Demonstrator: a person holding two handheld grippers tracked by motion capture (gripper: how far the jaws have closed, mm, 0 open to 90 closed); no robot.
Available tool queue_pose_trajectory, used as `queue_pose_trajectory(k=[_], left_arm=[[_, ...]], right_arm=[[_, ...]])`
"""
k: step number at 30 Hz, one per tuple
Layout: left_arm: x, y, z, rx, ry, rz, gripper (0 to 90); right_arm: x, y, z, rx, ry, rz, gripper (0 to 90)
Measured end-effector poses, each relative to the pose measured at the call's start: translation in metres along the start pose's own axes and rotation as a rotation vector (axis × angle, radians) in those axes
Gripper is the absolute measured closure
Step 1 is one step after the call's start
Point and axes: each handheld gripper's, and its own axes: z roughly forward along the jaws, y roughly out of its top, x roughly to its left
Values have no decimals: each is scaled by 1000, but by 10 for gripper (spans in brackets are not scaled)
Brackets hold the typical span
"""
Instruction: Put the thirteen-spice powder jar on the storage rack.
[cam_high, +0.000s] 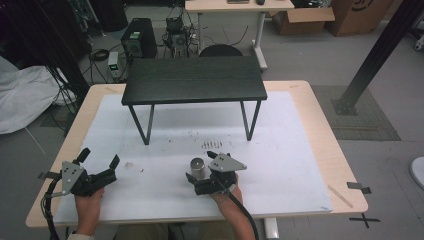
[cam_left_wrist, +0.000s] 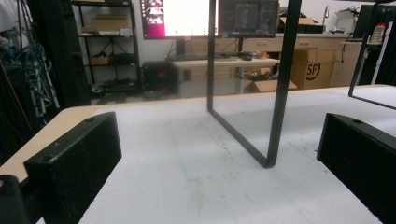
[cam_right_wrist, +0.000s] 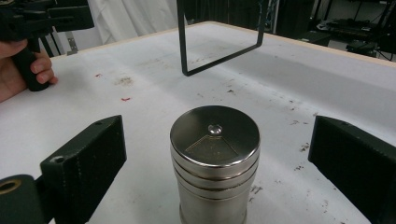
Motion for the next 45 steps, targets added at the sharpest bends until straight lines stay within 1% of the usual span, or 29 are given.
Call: queue_pose_trajectory(k=[8,10,14,18,20,21,22,24,25,31,33,35,36,39,40,42,45], left_arm=[[0,0,0,0,0,0,3],[0,0,0,0,0,0,2],[0,0,0,-1,0,1,2],[0,0,0,0,0,2,2],[0,0,0,0,1,2,3],[0,0,0,0,1,2,2],[0,0,0,0,1,2,2],[0,0,0,0,1,2,3],[0,0,0,0,1,2,2],[0,0,0,1,0,2,3],[0,0,0,1,0,2,3],[0,0,0,1,1,2,3],[0,0,0,1,0,2,3],[0,0,0,1,1,2,3],[0,0,0,2,1,2,3],[0,0,0,1,0,2,3],[0,0,0,1,0,2,3]], right_arm=[[0,-6,4,6,-8,4,59],[-1,-8,4,3,-11,12,60],[-1,-9,4,1,-12,11,71],[0,-9,4,4,4,-1,125],[0,-9,4,6,7,-4,135],[0,-9,4,7,14,-8,171],[0,-9,4,8,18,-9,184],[0,-9,5,10,19,-8,192],[0,-8,5,15,24,-10,230],[-2,-8,5,11,25,10,289],[-3,-9,4,8,32,13,320],[-3,-9,4,7,35,13,328],[-2,-9,4,7,43,10,364],[-2,-9,4,8,46,7,387],[-3,-9,5,12,47,9,429],[-3,-9,4,11,48,15,470],[-4,-9,4,4,49,24,484]])
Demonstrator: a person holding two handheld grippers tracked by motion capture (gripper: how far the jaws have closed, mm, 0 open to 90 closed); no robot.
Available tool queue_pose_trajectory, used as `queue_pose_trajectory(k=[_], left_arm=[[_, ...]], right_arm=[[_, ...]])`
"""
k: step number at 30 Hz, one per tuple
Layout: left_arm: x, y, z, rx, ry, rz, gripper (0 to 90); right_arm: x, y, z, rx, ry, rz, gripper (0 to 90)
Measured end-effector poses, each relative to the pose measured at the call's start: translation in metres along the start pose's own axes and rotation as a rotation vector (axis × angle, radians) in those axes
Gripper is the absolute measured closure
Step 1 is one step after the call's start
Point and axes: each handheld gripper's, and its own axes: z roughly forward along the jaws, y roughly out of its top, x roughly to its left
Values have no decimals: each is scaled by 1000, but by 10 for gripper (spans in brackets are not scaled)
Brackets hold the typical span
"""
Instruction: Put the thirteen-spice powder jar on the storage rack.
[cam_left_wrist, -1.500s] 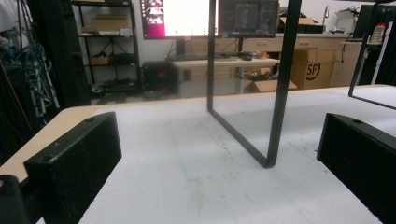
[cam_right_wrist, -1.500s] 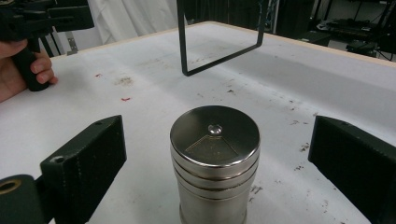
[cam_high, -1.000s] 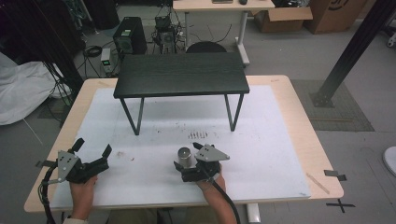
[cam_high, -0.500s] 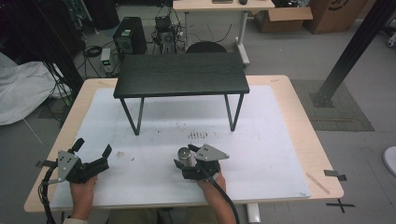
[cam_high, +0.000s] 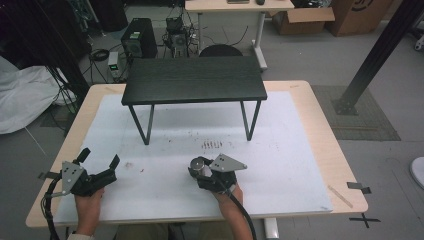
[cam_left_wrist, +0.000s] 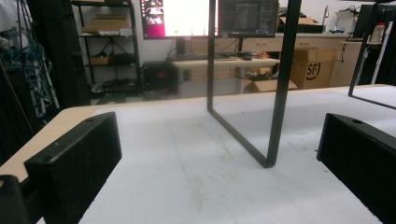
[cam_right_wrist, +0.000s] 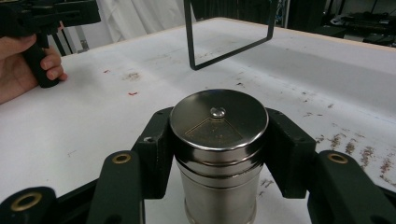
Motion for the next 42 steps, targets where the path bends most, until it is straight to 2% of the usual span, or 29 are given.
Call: queue_pose_trajectory(k=[10,24,36,42], left_arm=[[0,0,0,0,0,-1,3],[0,0,0,-1,0,-1,3],[0,0,0,-2,0,-1,3],[0,0,0,-2,0,-2,3]], right_arm=[[0,1,-1,-4,7,-10,486],[0,26,-9,-47,29,-25,486],[4,59,-17,-81,95,-24,487],[5,81,-21,-101,121,-40,487]])
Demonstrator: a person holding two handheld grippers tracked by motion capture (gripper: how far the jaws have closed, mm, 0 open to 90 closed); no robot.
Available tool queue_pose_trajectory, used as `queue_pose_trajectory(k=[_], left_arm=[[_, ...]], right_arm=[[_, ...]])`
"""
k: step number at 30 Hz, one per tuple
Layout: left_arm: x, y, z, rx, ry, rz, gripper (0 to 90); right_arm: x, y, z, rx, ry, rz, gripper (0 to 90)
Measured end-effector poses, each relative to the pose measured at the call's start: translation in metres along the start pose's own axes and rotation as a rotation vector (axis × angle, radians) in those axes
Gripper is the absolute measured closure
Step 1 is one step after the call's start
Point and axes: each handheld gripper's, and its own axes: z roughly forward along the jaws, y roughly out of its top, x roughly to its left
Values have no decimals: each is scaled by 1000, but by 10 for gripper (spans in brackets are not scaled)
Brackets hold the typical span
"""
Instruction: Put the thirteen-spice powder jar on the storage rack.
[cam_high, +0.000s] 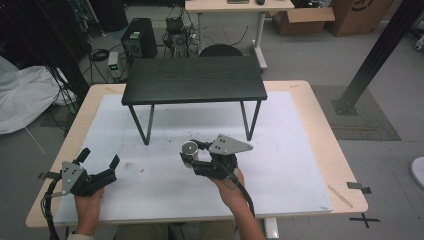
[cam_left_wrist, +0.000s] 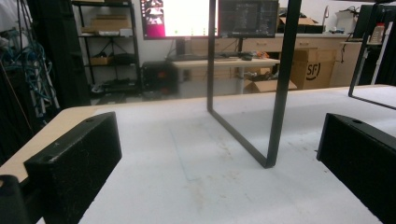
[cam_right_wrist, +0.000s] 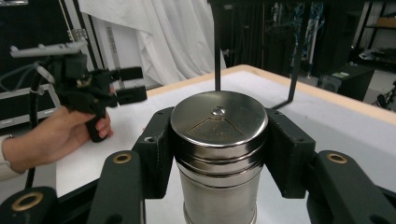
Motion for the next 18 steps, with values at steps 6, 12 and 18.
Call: queue_pose_trajectory(k=[6,12,18], left_arm=[[0,0,0,0,0,0,3],[0,0,0,-1,0,0,3],[0,0,0,-2,0,0,2]], right_arm=[[0,23,-3,-27,25,-16,487],[-2,43,-4,-36,37,-29,488],[-3,57,-3,-35,47,-42,487]])
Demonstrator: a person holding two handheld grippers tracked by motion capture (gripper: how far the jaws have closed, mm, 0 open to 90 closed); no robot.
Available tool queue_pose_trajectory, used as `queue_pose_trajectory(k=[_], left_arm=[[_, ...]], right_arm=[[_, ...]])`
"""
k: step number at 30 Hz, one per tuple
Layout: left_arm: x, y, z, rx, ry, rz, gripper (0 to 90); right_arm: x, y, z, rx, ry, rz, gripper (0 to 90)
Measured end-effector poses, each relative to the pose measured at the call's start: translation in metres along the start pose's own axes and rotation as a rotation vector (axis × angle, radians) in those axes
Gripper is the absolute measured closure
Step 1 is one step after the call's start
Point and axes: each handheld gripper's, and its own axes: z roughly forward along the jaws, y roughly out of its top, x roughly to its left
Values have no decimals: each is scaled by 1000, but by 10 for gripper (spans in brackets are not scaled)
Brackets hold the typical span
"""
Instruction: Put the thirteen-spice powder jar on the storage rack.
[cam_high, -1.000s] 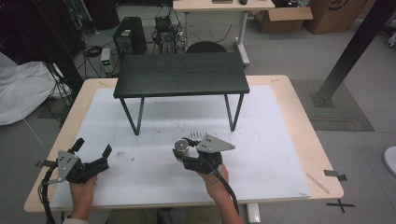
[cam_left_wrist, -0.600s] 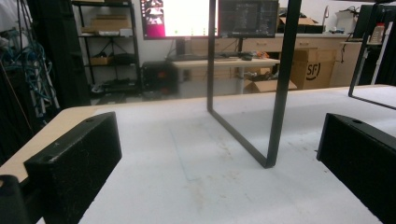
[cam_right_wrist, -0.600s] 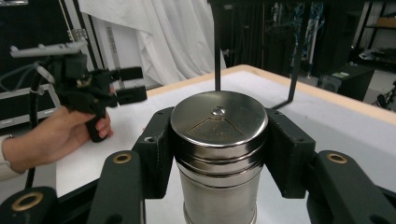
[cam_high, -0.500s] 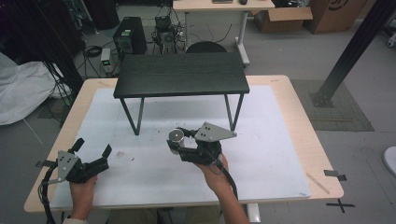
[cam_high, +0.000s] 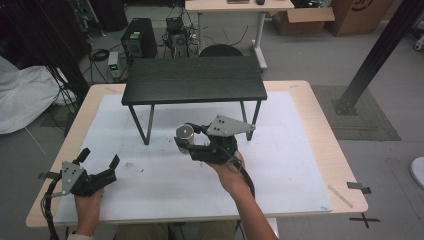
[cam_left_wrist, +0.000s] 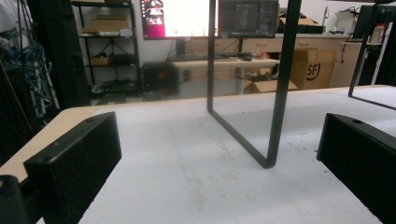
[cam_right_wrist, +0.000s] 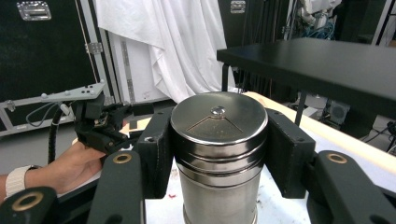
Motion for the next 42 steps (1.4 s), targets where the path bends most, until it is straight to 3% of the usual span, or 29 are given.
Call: queue_pose_trajectory(k=[14,24,42], left_arm=[[0,0,0,1,0,0,2],[0,0,0,2,0,0,2],[0,0,0,-1,0,1,2]], right_arm=[[-6,44,9,-19,27,-46,488],[-16,68,18,-42,29,-47,488],[-44,97,32,-84,-17,-28,488]])
